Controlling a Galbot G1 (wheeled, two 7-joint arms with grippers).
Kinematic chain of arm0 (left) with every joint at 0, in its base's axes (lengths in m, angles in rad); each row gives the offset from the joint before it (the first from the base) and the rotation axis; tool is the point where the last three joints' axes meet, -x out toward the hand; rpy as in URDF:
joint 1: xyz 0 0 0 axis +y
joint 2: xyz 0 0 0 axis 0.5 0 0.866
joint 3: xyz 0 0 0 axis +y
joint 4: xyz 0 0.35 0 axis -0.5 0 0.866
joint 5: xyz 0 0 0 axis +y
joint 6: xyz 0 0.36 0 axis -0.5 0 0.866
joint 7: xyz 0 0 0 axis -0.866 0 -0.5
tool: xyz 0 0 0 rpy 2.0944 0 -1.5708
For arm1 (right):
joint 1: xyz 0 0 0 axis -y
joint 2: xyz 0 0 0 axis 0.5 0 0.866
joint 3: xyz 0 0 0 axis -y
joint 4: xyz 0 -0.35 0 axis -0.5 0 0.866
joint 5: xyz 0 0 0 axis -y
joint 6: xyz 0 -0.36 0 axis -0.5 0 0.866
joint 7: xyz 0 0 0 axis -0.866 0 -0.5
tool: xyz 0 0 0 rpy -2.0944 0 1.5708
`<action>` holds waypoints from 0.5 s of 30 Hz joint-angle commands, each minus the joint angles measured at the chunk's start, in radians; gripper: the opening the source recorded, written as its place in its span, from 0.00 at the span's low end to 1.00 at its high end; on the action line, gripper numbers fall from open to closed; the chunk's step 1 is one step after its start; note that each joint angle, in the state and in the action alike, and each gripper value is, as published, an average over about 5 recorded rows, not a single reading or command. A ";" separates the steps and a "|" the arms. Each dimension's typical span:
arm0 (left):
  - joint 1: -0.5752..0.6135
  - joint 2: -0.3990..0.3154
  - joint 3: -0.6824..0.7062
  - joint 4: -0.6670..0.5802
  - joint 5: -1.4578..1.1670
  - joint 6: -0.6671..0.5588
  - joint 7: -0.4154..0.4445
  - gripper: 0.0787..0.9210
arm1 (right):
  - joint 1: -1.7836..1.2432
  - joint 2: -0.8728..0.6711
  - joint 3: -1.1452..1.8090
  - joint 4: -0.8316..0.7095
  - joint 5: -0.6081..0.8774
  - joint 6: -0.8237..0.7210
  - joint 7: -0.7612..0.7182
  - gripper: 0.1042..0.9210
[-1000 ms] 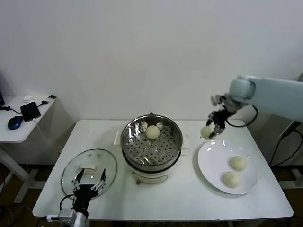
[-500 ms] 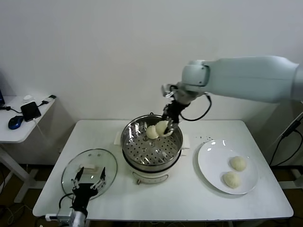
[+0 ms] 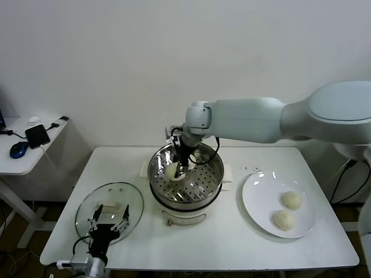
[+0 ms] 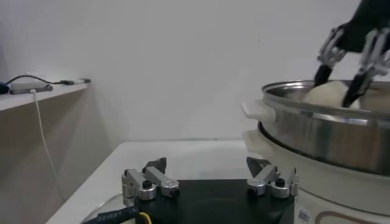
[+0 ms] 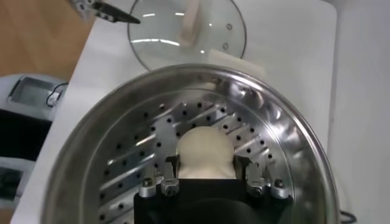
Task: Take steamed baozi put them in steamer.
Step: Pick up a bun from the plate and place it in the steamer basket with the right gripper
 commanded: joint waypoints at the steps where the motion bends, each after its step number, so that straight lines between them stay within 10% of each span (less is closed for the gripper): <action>1: -0.002 0.001 0.002 0.002 0.000 0.000 0.000 0.88 | -0.116 0.083 0.038 -0.140 -0.005 0.008 0.022 0.61; 15: 0.006 -0.002 0.006 -0.019 0.002 0.003 0.001 0.88 | 0.144 -0.094 -0.047 0.047 -0.051 0.120 -0.186 0.87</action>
